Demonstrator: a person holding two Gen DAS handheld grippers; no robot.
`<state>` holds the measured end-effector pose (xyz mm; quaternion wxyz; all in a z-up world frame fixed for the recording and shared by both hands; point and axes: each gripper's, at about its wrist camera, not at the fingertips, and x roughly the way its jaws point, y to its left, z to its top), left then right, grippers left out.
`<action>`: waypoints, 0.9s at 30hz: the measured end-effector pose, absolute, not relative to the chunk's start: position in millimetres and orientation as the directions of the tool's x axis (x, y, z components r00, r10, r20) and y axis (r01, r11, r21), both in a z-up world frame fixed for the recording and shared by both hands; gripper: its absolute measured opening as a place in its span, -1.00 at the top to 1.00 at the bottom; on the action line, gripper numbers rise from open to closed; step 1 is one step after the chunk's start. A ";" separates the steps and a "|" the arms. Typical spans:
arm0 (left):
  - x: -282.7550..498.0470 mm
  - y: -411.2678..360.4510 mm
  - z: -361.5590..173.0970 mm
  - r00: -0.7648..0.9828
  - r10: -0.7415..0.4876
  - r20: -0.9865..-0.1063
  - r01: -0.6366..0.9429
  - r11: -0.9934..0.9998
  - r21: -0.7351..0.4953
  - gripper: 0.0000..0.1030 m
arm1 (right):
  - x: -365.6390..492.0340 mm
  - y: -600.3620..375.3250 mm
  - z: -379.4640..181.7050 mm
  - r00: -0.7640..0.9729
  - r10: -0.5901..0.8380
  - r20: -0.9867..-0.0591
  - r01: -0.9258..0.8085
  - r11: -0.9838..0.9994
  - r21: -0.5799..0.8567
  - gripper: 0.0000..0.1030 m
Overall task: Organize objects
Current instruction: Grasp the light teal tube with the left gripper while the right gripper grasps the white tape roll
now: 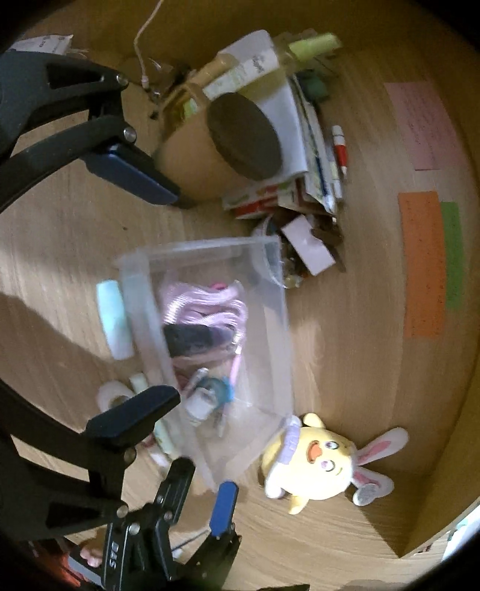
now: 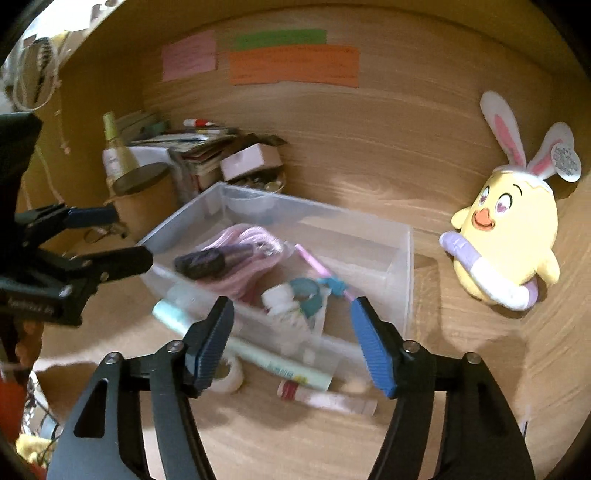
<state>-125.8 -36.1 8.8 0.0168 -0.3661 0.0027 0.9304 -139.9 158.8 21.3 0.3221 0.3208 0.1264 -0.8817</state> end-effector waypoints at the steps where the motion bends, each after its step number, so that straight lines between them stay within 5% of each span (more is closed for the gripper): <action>1: -123.9 -36.6 4.9 -0.724 0.029 -0.689 -0.036 -0.999 -0.005 -0.94 | -136.0 158.8 19.0 -0.579 -0.491 -0.651 0.656 -0.755 -0.014 -0.25; 7: -119.7 -35.7 -34.2 -0.659 0.036 -0.751 -0.071 -0.997 0.014 -0.92 | -116.6 156.0 -6.2 -0.515 -0.508 -0.691 0.689 -0.724 0.019 -0.24; 12: -128.8 -35.0 -59.5 -0.598 0.062 -0.799 -0.106 -0.994 0.002 -0.27 | -109.7 141.9 -31.1 -0.461 -0.495 -0.736 0.721 -0.693 0.014 -0.24; 16: -132.1 -32.3 -64.6 -0.591 0.081 -0.802 -0.127 -0.992 -0.007 -0.16 | -111.1 128.7 -42.2 -0.427 -0.495 -0.757 0.744 -0.668 0.017 -0.19; 23: -133.7 -24.2 -71.2 -0.562 0.153 -0.813 -0.180 -0.982 -0.060 -0.14 | -114.9 117.4 -53.2 -0.395 -0.489 -0.777 0.755 -0.655 0.029 0.29; 27: -124.2 -12.6 -71.9 -0.549 0.176 -0.817 -0.224 -0.973 -0.059 0.21 | -115.0 123.8 -53.8 -0.388 -0.496 -0.777 0.744 -0.666 0.053 0.34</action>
